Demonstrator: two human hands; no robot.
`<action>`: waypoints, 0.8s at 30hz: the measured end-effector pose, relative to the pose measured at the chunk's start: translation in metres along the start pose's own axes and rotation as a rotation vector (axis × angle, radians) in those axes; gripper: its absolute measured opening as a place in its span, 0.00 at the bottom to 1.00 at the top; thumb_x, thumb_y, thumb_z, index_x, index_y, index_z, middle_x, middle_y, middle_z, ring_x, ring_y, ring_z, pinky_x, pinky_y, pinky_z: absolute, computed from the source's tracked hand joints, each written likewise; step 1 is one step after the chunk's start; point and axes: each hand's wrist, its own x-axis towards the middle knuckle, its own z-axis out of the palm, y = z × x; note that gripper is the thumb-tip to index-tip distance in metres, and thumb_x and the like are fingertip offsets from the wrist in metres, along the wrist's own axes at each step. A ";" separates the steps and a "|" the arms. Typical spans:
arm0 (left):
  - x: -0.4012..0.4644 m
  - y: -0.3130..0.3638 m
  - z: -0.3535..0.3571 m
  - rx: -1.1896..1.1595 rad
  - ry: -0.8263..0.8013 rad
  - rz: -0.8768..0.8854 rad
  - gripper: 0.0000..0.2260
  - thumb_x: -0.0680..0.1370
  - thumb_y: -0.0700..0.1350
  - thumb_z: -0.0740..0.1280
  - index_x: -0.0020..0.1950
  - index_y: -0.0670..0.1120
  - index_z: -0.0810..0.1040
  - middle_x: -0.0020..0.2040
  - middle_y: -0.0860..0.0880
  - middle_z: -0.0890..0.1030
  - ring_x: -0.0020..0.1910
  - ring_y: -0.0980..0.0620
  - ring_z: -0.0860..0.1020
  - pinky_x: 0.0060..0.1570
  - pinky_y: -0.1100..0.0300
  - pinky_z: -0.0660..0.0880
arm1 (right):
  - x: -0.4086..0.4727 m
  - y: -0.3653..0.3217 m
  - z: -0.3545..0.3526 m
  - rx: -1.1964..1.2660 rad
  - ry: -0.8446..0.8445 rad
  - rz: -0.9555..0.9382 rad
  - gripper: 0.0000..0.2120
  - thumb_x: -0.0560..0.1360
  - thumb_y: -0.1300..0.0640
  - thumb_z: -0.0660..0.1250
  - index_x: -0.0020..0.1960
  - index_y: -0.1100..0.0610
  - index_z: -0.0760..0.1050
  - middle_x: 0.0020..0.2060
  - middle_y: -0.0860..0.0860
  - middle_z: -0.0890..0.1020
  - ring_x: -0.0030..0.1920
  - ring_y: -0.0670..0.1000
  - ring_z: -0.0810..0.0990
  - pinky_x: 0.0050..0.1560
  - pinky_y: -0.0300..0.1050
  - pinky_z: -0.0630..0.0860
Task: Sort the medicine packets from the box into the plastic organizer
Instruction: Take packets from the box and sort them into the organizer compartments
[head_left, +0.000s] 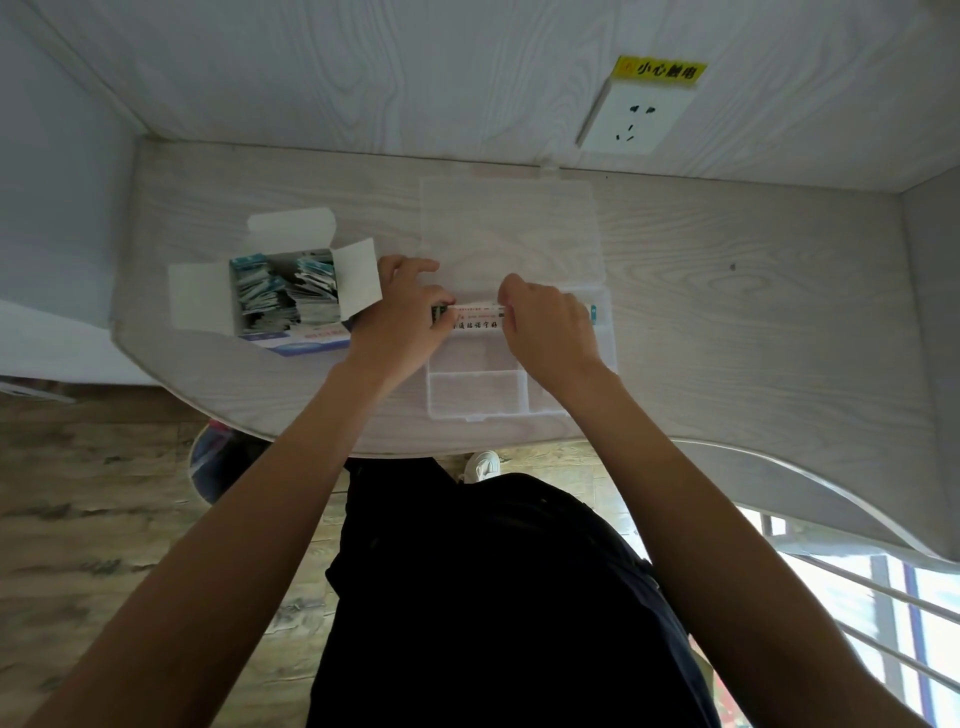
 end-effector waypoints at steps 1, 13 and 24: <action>0.000 0.000 0.000 0.003 0.001 0.001 0.12 0.77 0.49 0.64 0.57 0.47 0.80 0.67 0.48 0.71 0.68 0.45 0.60 0.66 0.55 0.58 | 0.000 -0.002 0.002 0.030 -0.006 0.010 0.08 0.78 0.64 0.56 0.55 0.58 0.70 0.44 0.54 0.80 0.38 0.55 0.76 0.36 0.46 0.69; 0.001 0.000 -0.003 -0.011 0.008 0.025 0.10 0.77 0.49 0.66 0.55 0.49 0.82 0.66 0.49 0.72 0.68 0.46 0.62 0.65 0.57 0.56 | 0.006 0.003 0.005 0.027 -0.054 -0.028 0.13 0.80 0.54 0.59 0.63 0.52 0.74 0.57 0.52 0.74 0.45 0.56 0.79 0.42 0.45 0.70; -0.004 0.002 -0.002 -0.019 0.040 0.008 0.11 0.78 0.49 0.64 0.57 0.47 0.80 0.65 0.48 0.73 0.66 0.47 0.64 0.64 0.57 0.59 | 0.014 0.001 0.003 0.074 -0.038 0.014 0.12 0.79 0.52 0.61 0.59 0.53 0.77 0.54 0.52 0.74 0.45 0.55 0.79 0.42 0.43 0.69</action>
